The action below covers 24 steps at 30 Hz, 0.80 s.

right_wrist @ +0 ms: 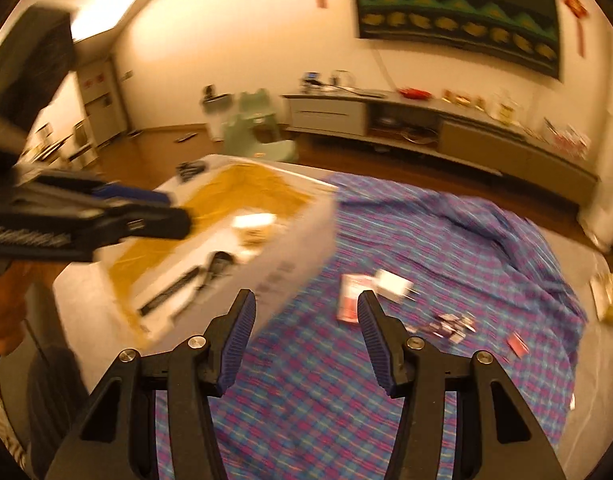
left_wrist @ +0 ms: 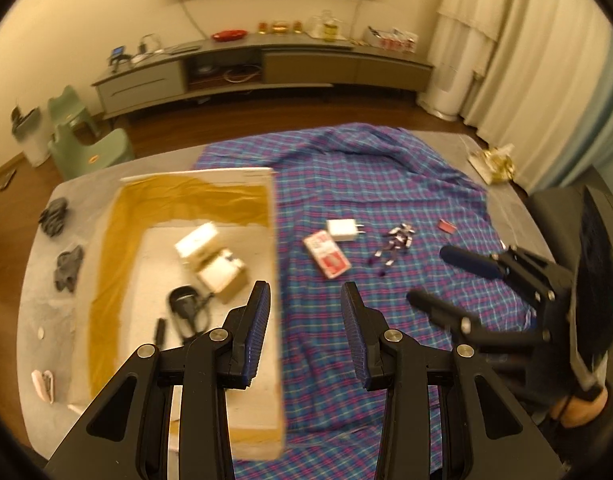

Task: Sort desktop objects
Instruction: 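Move both tools back over the items on the plaid cloth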

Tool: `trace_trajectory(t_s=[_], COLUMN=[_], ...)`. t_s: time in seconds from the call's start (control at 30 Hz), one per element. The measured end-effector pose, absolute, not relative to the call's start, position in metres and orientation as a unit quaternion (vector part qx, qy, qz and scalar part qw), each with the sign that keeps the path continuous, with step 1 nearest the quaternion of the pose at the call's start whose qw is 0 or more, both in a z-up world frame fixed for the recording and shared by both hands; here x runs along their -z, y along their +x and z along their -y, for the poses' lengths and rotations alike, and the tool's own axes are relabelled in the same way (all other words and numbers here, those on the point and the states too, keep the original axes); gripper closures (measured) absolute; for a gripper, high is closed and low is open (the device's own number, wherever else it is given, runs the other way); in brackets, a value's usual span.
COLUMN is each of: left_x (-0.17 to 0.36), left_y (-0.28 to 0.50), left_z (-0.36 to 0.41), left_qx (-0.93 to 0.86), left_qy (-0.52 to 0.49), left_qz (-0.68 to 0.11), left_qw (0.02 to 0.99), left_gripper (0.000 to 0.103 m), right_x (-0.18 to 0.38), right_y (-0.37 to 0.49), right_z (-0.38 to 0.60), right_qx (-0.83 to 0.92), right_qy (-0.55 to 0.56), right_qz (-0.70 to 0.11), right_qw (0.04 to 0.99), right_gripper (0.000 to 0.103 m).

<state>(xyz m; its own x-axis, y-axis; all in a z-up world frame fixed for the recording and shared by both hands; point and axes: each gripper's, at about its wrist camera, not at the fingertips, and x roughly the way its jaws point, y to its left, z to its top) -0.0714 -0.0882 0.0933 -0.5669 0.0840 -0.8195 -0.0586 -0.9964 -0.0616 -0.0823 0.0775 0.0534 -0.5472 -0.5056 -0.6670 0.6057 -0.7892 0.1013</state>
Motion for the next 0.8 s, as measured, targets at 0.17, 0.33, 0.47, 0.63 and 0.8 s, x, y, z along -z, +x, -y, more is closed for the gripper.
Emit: trace_trajectory(t_s=[0.17,0.33,0.47,0.63,0.8], left_x=[-0.071,-0.033,0.004,0.05,0.08], left_y=[-0.096,-0.13,-0.16,-0.193,-0.209], left_z=[0.048,0.025,0.017,0.019,0.029], left_qx=[-0.876,-0.86,-0.845,-0.822,-0.81], left_qy=[-0.48,-0.509,-0.535,-0.568,-0.581], left_qz=[-0.009,-0.011,-0.007,0.008,0.031], left_qw=[0.051,0.037,0.006,-0.038,-0.069], left_gripper=[0.064,0.064,0.064,0.064,0.058], right_x=[-0.029,0.004,0.029,0.054,0.079], right_y=[-0.113,-0.14,-0.16,-0.189,-0.218], right_z=[-0.12,-0.147,-0.153,-0.151,-0.147], right_qx=[0.883,0.878,0.871,0.858,0.849], right_qy=[0.386,0.416,0.436,0.467,0.491], right_qz=[-0.041,-0.033,-0.032,-0.012,0.016], right_qw=[0.264,0.233,0.224,0.214,0.196], right_gripper=[0.048,0.048,0.048,0.048,0.04])
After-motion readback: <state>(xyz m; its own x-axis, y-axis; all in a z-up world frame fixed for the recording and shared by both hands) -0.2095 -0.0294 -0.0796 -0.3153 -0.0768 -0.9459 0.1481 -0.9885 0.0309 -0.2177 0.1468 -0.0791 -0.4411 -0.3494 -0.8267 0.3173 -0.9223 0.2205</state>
